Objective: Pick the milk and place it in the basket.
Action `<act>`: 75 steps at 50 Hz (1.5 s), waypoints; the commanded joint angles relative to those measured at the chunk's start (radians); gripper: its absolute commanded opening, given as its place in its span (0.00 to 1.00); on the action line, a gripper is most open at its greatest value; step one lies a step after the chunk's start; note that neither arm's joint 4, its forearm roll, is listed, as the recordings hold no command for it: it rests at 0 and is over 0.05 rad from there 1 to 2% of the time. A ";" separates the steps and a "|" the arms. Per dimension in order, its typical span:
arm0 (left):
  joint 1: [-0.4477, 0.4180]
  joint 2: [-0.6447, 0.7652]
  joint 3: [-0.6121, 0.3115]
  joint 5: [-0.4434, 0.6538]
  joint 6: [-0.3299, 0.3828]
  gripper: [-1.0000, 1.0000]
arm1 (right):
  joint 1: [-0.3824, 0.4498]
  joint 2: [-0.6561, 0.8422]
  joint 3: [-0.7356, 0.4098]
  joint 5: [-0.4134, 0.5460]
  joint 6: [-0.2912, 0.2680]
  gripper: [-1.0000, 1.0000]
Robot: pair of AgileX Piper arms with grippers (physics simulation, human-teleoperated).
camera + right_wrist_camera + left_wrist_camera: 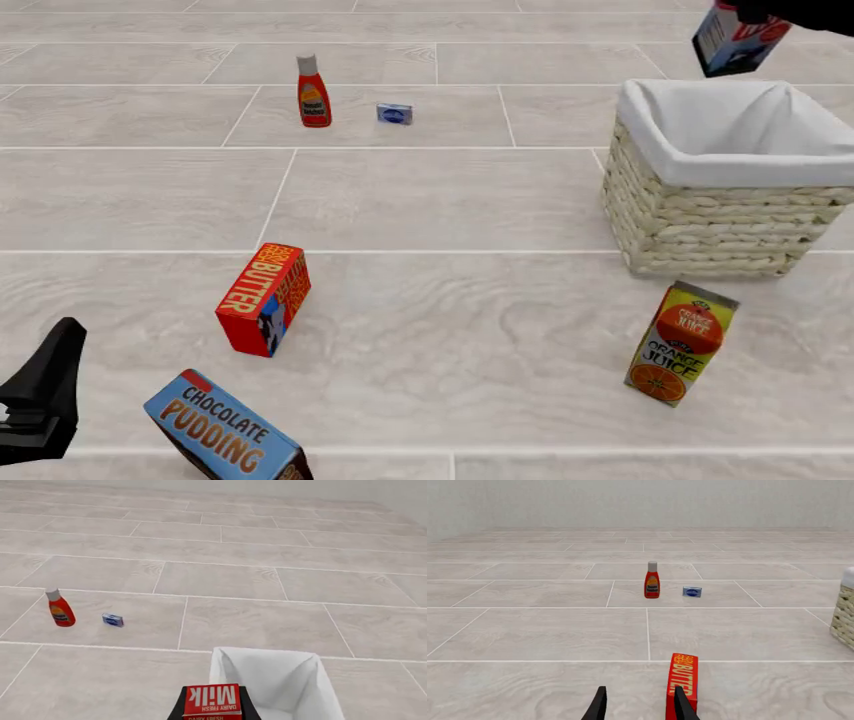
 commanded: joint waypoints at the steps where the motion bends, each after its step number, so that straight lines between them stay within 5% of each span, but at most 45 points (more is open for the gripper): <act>1: 0.000 0.000 0.000 0.000 0.000 1.00 | -0.073 0.019 -0.017 -0.007 -0.008 0.00; 25: 0.000 0.000 0.000 0.000 0.000 1.00 | -0.141 0.134 -0.031 -0.040 -0.024 0.00; 38: 0.000 0.000 0.000 0.000 0.000 1.00 | -0.090 0.235 -0.080 -0.014 0.033 0.00; 53: 0.000 0.000 0.000 0.000 0.000 1.00 | -0.117 0.351 -0.224 0.084 -0.010 0.00; 75: 0.000 0.000 0.000 0.000 0.000 1.00 | -0.160 0.479 -0.281 0.097 -0.038 0.00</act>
